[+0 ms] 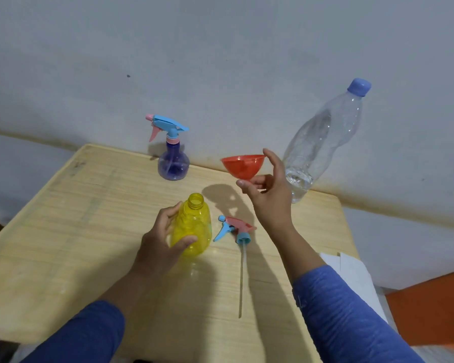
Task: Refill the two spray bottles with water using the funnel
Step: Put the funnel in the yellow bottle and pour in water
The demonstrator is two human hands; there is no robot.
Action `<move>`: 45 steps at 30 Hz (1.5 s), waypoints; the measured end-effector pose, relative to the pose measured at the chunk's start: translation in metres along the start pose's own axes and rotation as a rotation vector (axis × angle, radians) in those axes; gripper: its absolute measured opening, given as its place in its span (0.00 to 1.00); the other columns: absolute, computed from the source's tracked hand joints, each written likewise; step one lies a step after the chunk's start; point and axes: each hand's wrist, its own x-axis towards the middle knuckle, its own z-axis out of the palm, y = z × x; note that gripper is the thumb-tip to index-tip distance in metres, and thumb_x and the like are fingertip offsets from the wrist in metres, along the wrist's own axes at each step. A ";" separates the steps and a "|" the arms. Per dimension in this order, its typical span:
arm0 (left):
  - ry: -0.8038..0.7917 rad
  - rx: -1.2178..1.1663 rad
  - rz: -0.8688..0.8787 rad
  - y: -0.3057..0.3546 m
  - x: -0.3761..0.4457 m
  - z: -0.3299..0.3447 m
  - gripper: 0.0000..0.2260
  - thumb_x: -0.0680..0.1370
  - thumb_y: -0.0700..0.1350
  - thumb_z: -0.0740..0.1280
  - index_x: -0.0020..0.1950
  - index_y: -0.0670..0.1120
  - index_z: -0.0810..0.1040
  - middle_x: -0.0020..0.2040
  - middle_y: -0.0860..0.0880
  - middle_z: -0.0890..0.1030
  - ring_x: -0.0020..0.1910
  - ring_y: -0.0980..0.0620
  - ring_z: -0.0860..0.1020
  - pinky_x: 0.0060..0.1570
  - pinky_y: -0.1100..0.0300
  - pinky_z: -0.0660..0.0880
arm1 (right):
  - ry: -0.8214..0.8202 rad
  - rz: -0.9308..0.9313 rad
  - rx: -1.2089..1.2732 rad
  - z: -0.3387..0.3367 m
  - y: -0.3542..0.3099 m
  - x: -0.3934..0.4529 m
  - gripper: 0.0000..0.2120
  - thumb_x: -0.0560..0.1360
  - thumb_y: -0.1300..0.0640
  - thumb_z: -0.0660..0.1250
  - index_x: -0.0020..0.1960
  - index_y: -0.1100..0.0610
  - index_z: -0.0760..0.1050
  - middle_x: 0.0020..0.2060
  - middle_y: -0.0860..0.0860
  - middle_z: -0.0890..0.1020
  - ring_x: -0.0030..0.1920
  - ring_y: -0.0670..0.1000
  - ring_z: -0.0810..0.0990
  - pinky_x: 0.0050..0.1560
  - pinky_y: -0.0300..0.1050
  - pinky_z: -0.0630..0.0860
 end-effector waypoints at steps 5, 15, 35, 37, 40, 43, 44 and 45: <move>-0.018 -0.025 -0.015 0.004 -0.001 0.001 0.29 0.67 0.49 0.74 0.63 0.61 0.65 0.57 0.60 0.75 0.55 0.62 0.74 0.46 0.78 0.67 | -0.120 -0.039 0.208 0.017 -0.055 -0.017 0.33 0.67 0.62 0.75 0.65 0.46 0.62 0.35 0.53 0.84 0.42 0.49 0.85 0.53 0.48 0.78; -0.034 -0.073 -0.002 -0.004 -0.002 -0.001 0.25 0.65 0.60 0.72 0.58 0.71 0.65 0.56 0.65 0.77 0.57 0.65 0.76 0.58 0.62 0.73 | -0.151 -0.093 -0.086 0.039 -0.045 -0.045 0.32 0.66 0.59 0.77 0.62 0.48 0.63 0.34 0.40 0.75 0.36 0.35 0.74 0.37 0.34 0.69; -0.019 -0.068 0.021 -0.003 -0.003 0.002 0.25 0.71 0.45 0.73 0.64 0.54 0.67 0.56 0.62 0.77 0.55 0.65 0.76 0.55 0.65 0.73 | -0.273 -0.299 -0.239 0.039 -0.036 -0.053 0.34 0.67 0.41 0.71 0.68 0.52 0.66 0.63 0.47 0.75 0.53 0.42 0.72 0.47 0.21 0.66; -0.023 -0.081 0.020 -0.002 -0.003 0.002 0.25 0.70 0.47 0.73 0.64 0.54 0.67 0.58 0.61 0.77 0.57 0.64 0.76 0.57 0.63 0.73 | -0.259 -0.289 -0.251 0.038 -0.035 -0.054 0.32 0.67 0.41 0.71 0.67 0.53 0.68 0.61 0.46 0.76 0.49 0.40 0.72 0.46 0.21 0.65; -0.036 -0.092 0.022 -0.004 -0.003 0.002 0.27 0.69 0.50 0.72 0.66 0.55 0.66 0.61 0.58 0.76 0.60 0.61 0.75 0.61 0.58 0.73 | -0.236 -0.274 -0.265 0.036 -0.031 -0.055 0.31 0.67 0.38 0.69 0.64 0.53 0.71 0.57 0.45 0.77 0.44 0.39 0.73 0.45 0.22 0.66; -0.038 -0.090 0.024 -0.005 -0.003 0.002 0.27 0.70 0.51 0.72 0.66 0.56 0.66 0.61 0.58 0.76 0.61 0.61 0.75 0.62 0.56 0.73 | -0.232 -0.301 -0.287 0.035 -0.029 -0.051 0.29 0.68 0.38 0.68 0.62 0.53 0.73 0.56 0.48 0.79 0.48 0.39 0.72 0.46 0.23 0.67; -0.037 -0.084 0.023 -0.005 -0.003 0.002 0.27 0.70 0.51 0.72 0.66 0.57 0.66 0.61 0.58 0.76 0.61 0.61 0.75 0.62 0.56 0.73 | -0.235 -0.302 -0.290 0.034 -0.029 -0.050 0.28 0.68 0.40 0.69 0.63 0.53 0.73 0.56 0.48 0.79 0.49 0.40 0.73 0.46 0.23 0.67; -0.038 -0.081 0.021 -0.006 -0.003 0.001 0.27 0.70 0.51 0.72 0.66 0.57 0.66 0.61 0.58 0.76 0.61 0.60 0.75 0.62 0.56 0.73 | -0.239 -0.298 -0.289 0.033 -0.030 -0.049 0.28 0.68 0.41 0.70 0.63 0.53 0.72 0.58 0.48 0.79 0.51 0.41 0.73 0.46 0.23 0.68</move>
